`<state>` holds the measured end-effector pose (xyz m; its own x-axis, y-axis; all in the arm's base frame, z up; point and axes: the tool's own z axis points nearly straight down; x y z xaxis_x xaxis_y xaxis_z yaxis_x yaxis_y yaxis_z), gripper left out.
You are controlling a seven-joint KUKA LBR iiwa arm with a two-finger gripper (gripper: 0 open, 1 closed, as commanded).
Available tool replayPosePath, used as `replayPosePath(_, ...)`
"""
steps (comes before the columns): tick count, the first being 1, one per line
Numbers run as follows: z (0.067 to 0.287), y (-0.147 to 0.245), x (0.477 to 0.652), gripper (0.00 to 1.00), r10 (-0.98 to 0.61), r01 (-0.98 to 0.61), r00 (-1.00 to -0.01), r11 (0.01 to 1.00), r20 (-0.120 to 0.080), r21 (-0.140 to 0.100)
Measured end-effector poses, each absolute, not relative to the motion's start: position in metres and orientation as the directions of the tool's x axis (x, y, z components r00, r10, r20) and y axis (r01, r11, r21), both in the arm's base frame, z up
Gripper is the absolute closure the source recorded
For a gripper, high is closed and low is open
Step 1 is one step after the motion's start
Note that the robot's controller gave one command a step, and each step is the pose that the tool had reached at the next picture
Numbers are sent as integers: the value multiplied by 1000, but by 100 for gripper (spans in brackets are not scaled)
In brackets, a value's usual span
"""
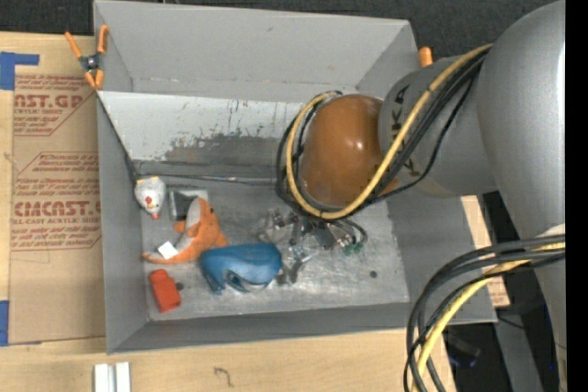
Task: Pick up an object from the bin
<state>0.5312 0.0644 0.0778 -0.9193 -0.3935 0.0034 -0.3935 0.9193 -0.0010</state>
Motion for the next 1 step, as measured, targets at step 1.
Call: replayPosePath(1,214,70,543,100,-441,-441,-898,898,-3,0)
